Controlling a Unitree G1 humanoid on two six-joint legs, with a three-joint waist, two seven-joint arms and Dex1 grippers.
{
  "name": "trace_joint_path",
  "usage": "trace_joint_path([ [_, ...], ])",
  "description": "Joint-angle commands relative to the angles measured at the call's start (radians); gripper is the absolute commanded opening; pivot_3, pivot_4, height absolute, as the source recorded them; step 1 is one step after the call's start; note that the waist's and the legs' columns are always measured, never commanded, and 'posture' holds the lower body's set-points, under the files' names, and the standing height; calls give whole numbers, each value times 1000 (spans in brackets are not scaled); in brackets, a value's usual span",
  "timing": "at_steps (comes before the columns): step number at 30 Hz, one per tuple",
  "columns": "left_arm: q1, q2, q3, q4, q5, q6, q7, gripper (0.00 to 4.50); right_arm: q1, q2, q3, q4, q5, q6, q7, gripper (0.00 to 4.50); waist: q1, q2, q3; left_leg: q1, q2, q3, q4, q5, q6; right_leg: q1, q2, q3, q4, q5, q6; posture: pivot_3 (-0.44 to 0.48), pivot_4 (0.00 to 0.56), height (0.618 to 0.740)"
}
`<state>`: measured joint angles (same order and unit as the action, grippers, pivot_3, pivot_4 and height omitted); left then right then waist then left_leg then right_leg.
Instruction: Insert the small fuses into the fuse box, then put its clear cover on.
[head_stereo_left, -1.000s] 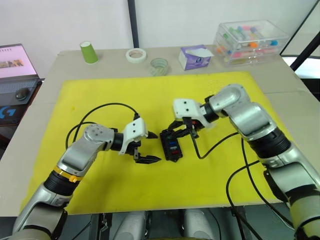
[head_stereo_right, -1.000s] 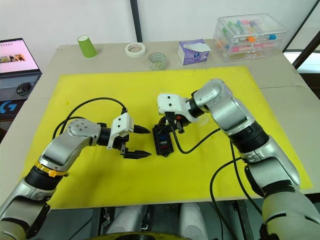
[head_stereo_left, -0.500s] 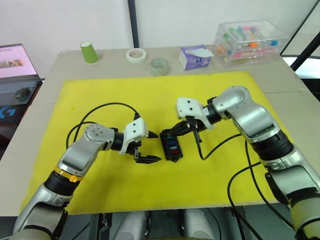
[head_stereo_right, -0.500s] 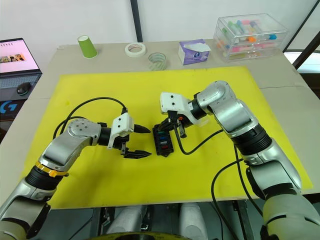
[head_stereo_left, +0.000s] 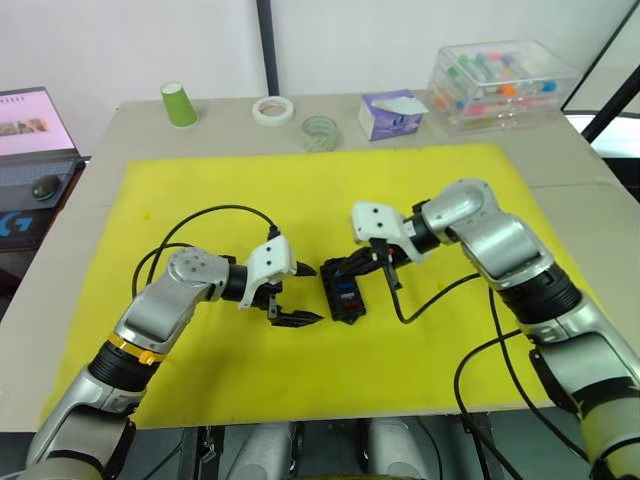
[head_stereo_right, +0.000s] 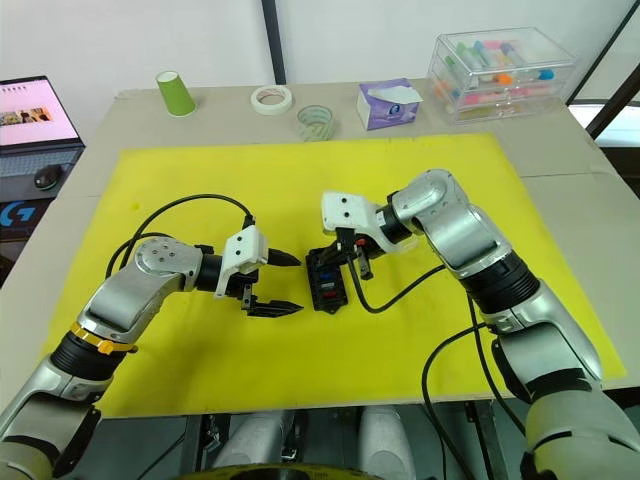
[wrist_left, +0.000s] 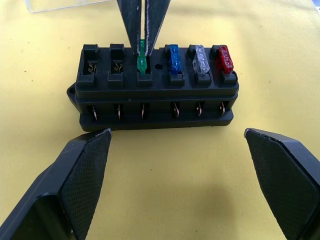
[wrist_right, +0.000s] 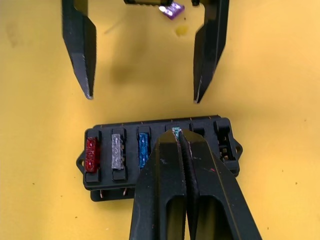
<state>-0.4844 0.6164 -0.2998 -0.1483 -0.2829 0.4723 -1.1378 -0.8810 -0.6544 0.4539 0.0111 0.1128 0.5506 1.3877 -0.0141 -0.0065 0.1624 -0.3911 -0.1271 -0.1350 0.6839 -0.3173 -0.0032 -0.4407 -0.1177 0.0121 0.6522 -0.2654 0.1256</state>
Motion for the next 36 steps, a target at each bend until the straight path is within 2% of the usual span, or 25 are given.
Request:
trace_joint_path([
  [1,1,4,13,-17,0,-18,-2,4500,14,-9,5,11,-20,-25,0,37,0,0,0,0,0,0,0,0,0,0,0,0,0,0,0,0,150,740],
  [16,-1,4,13,-17,6,-23,-8,4500,69,-26,43,74,-80,-85,-2,37,1,-1,-1,0,0,0,0,0,0,1,0,0,0,0,0,0,150,740],
  [24,-8,2,54,-33,-39,8,-10,4500,10,2,-40,23,-1,-22,-10,37,1,-1,-1,1,0,-1,0,0,0,1,0,0,0,0,0,0,150,740],
  [29,-22,32,176,-104,-180,133,-9,4500,-24,-29,-150,-99,108,114,-9,37,0,-1,-1,-1,0,-1,0,0,0,-1,0,0,0,0,0,0,150,740],
  [33,-9,112,309,-179,-303,271,10,4500,-8,-96,-215,-155,144,155,-20,37,1,-1,-1,-1,0,-1,0,0,0,-1,0,0,0,0,0,0,150,740],
  [36,54,209,418,-213,-359,332,7,4500,45,-168,-251,-176,140,127,-26,37,1,-1,-1,-1,0,-1,0,0,0,-1,0,0,0,0,0,0,150,740],
])
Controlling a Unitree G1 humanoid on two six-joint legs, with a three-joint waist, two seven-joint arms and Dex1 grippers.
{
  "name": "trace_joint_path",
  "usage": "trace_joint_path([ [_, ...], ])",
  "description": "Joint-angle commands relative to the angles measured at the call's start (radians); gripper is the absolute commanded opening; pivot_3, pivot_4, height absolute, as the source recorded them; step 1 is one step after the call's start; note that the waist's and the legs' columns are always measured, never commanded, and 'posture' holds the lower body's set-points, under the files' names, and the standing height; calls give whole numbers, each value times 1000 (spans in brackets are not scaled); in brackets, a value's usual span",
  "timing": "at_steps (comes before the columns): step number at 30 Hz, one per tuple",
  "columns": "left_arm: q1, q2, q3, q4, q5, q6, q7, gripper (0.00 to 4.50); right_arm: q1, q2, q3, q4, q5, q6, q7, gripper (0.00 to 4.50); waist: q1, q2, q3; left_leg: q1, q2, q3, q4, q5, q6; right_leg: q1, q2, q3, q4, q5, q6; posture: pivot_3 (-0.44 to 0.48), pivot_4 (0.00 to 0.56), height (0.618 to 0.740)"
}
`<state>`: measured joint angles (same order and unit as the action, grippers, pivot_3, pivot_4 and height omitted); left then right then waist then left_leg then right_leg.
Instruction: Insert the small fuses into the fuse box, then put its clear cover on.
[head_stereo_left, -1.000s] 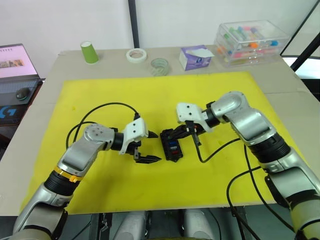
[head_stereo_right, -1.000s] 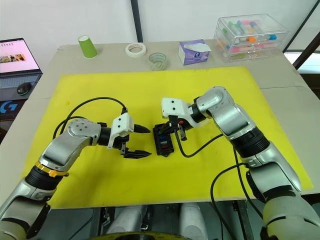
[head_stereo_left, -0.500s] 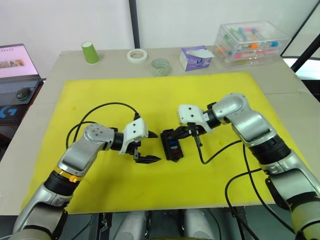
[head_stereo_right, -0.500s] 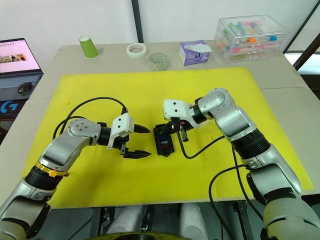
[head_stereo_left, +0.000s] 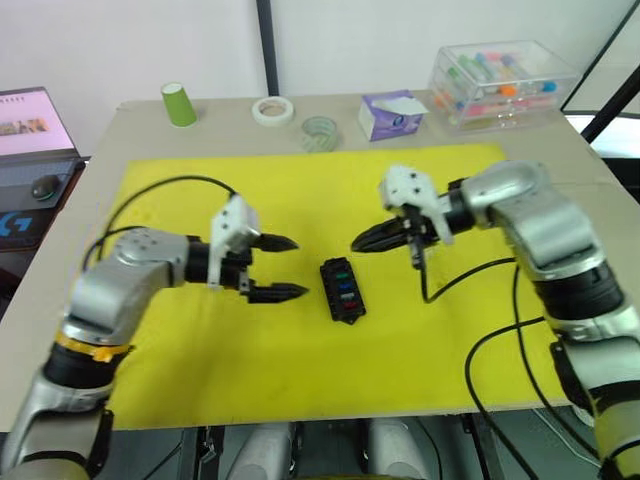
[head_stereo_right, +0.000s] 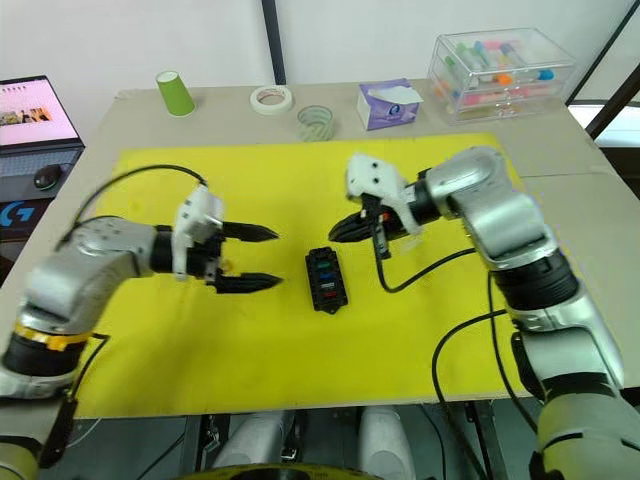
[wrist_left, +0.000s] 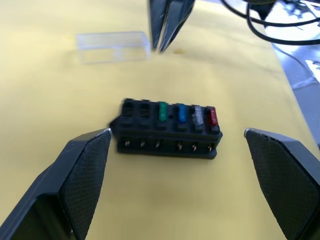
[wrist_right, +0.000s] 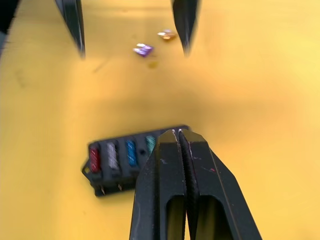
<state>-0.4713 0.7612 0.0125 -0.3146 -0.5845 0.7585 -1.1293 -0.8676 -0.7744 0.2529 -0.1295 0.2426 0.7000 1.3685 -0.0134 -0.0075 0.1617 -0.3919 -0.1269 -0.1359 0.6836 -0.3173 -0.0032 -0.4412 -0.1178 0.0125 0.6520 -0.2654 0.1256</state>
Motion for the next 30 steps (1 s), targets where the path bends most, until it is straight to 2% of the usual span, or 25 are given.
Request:
trace_joint_path([
  [1,74,103,146,-46,-56,48,-4,4500,54,-73,-63,-37,7,-35,-9,235,0,0,0,0,0,0,0,0,0,0,0,0,0,0,0,0,150,740],
  [3,138,173,227,-27,-62,59,-15,4500,92,-119,-86,-29,7,-47,-10,692,0,0,0,0,0,0,-1,0,0,0,0,0,0,0,0,0,150,740],
  [7,321,289,396,46,-27,25,-64,4500,208,-245,-131,19,-16,-119,7,2096,1,1,1,0,0,0,-1,0,0,0,0,0,0,0,0,0,150,740],
  [13,537,350,542,199,56,-94,-123,4500,305,-351,-192,128,-35,-189,-7,4332,2,2,2,1,0,1,-1,0,0,1,0,0,-1,0,0,0,150,740],
  [14,559,353,551,218,66,-113,-128,4500,317,-362,-198,144,-39,-201,-8,4475,2,3,2,1,0,1,-1,0,0,1,0,0,-1,0,0,0,150,740],
  [18,601,352,573,272,89,-159,-130,4500,349,-390,-216,200,-46,-234,-13,4475,3,3,2,1,0,1,-2,0,0,1,0,0,-1,0,0,0,150,740],
  [23,588,344,554,277,88,-174,-120,4500,357,-396,-224,229,-53,-249,-22,4475,1,3,2,1,0,1,-2,0,0,1,0,1,-1,0,0,0,150,740],
  [30,500,341,479,251,58,-156,-123,4500,281,-342,-205,122,-5,-166,-38,4475,1,3,2,1,1,2,-2,0,0,1,0,1,-1,0,0,0,150,740],
])
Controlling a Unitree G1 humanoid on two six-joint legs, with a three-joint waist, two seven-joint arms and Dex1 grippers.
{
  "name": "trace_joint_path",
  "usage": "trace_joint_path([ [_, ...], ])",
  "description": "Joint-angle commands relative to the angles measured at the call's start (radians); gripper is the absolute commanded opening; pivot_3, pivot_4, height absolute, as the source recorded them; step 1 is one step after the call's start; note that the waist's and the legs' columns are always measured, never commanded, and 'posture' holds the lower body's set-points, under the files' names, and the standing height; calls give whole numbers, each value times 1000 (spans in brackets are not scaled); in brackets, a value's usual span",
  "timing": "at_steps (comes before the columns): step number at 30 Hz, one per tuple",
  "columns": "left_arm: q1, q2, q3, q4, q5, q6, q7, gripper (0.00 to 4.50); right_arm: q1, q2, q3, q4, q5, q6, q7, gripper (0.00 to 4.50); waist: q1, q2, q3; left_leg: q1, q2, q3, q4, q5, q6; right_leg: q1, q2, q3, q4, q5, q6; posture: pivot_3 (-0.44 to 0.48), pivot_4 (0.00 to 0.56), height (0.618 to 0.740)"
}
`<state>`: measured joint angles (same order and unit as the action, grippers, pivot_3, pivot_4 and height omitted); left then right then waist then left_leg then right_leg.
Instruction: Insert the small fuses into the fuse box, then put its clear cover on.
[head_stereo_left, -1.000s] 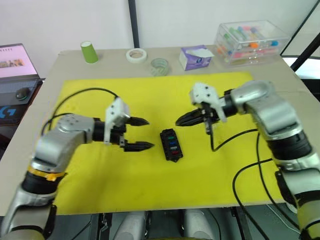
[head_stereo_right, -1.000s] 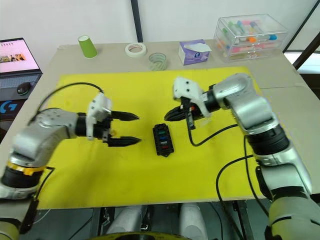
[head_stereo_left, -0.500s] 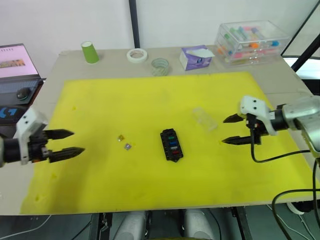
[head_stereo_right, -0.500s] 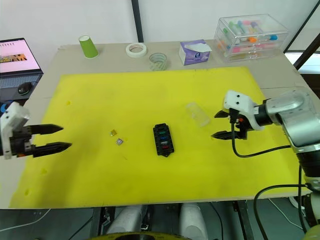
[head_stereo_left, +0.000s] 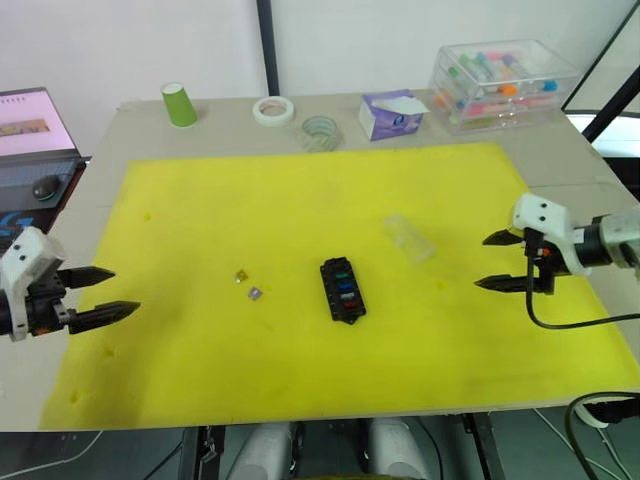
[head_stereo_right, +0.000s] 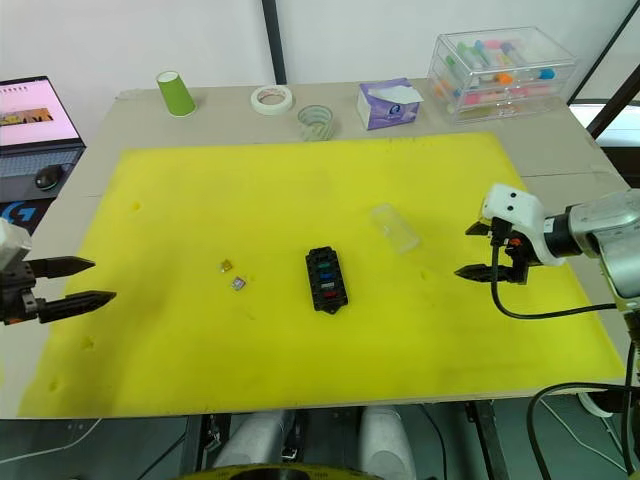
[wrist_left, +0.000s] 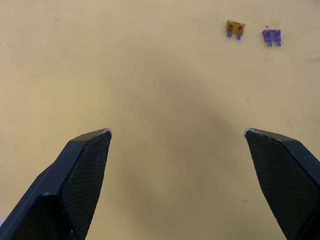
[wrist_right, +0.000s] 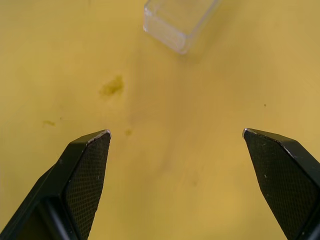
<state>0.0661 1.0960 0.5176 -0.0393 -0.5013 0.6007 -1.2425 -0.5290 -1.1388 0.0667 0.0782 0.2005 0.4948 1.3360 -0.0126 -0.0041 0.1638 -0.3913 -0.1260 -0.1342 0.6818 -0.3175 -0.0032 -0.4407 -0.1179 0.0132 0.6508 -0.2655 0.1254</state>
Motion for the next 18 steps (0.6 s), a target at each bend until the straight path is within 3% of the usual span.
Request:
trace_joint_path([
  [1,-60,5,-51,-30,-34,11,-14,4500,-81,40,-11,-115,53,65,-6,4475,0,0,0,0,0,0,0,0,0,0,0,0,0,0,0,0,150,740],
  [8,-283,-37,-274,5,-89,95,-78,4500,-233,191,57,-291,161,223,-12,4475,2,0,0,0,0,0,0,0,0,0,0,0,0,0,0,0,150,740],
  [12,-473,-113,-412,154,-101,200,-128,4500,-328,306,120,-374,217,291,-33,4475,-1,0,0,0,0,0,2,0,0,0,0,0,1,0,0,0,150,740],
  [18,-637,-183,-586,372,-50,294,-222,4500,-390,401,200,-409,215,307,-72,4475,-5,-1,-1,-1,-1,-1,2,0,0,-1,0,-2,2,0,0,0,150,740],
])
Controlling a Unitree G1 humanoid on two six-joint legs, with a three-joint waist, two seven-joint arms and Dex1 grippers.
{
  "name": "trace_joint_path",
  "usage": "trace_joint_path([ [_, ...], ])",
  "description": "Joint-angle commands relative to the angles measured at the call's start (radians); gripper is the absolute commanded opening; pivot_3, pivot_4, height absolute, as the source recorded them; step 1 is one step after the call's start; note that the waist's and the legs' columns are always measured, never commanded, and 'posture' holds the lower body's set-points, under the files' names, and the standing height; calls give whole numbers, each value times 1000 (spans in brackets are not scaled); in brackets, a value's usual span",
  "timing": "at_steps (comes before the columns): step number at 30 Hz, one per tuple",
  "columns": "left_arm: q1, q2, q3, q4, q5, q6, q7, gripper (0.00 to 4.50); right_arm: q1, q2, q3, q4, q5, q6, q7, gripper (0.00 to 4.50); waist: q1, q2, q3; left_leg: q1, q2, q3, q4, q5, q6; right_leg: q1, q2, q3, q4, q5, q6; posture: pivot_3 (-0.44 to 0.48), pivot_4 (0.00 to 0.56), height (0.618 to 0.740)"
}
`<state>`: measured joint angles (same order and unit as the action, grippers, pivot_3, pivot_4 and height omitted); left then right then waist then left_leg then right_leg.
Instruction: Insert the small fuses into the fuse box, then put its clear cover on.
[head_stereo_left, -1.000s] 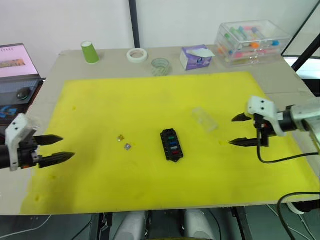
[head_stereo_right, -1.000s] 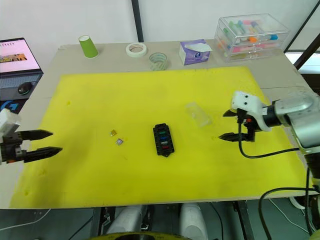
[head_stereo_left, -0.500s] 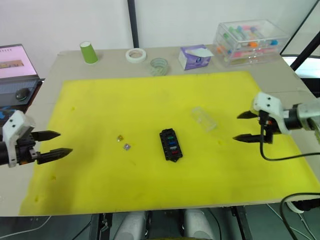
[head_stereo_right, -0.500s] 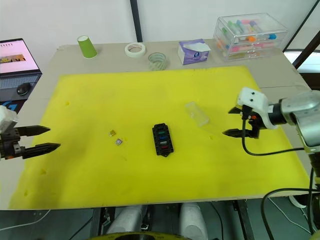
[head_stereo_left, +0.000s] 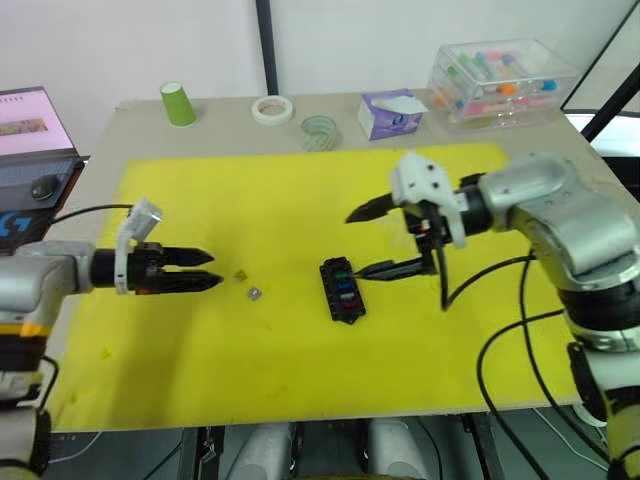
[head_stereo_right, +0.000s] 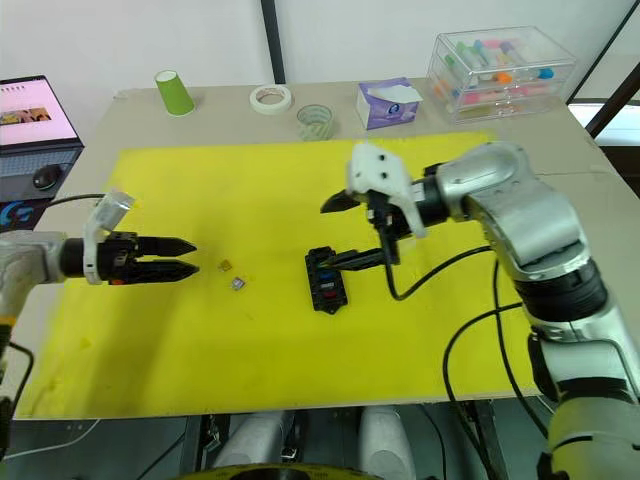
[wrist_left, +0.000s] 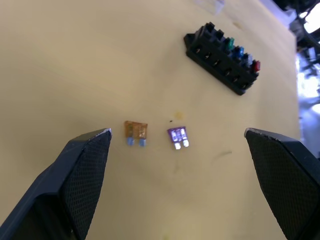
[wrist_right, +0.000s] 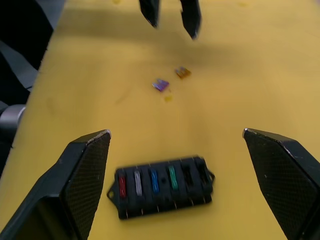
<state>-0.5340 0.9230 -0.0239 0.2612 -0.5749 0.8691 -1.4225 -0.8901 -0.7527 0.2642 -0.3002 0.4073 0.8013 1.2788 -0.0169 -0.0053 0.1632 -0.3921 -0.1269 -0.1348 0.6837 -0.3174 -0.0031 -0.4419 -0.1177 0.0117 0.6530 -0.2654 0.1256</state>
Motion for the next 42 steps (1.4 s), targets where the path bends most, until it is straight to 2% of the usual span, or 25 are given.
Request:
trace_joint_path([
  [1,-64,-23,-59,111,30,41,-45,4500,-32,21,8,-33,8,-2,-18,4475,-1,0,0,0,0,0,0,0,0,0,0,0,0,0,0,0,150,740],
  [6,-151,-77,-90,247,62,70,-52,4500,-28,26,21,-51,7,-3,-35,4475,0,-1,0,0,0,-1,0,0,0,0,0,-1,0,0,0,0,150,740],
  [11,-181,-112,-110,307,90,78,-65,4500,-19,18,25,-62,7,-3,-44,4475,-1,-1,0,0,-1,-1,0,0,0,0,0,-1,1,0,0,0,150,740],
  [22,-143,-126,-163,218,109,114,-112,4500,-13,18,44,-60,-15,-17,-59,4475,0,-1,0,0,-1,-1,1,0,0,0,0,-1,1,0,0,0,150,740],
  [31,-135,-130,-155,238,129,97,-94,4500,-6,16,49,-66,-23,-18,-70,4475,-1,-1,0,0,-1,-1,1,0,0,0,0,-1,1,0,0,0,150,740],
  [32,-135,-130,-154,245,132,94,-93,4107,-5,15,49,-67,-24,-17,-70,4500,-1,-1,0,0,-1,-1,1,0,0,0,0,-1,1,0,0,0,150,740],
  [35,-136,-132,-153,269,141,84,-89,3320,-5,16,51,-67,-25,-18,-72,4500,-3,-1,0,0,-1,-1,1,0,0,0,0,-1,1,0,0,0,150,740],
  [41,-131,-139,-146,323,161,50,-72,3320,-4,19,58,-57,-38,-30,-75,4500,-3,-1,-1,0,-1,-1,1,0,0,0,0,-1,1,0,0,0,150,740],
  [42,-132,-140,-143,333,162,47,-70,3130,-4,20,57,-57,-39,-31,-76,4500,-3,-1,-1,0,-1,-1,1,0,0,0,0,-1,1,0,0,0,150,740],
])
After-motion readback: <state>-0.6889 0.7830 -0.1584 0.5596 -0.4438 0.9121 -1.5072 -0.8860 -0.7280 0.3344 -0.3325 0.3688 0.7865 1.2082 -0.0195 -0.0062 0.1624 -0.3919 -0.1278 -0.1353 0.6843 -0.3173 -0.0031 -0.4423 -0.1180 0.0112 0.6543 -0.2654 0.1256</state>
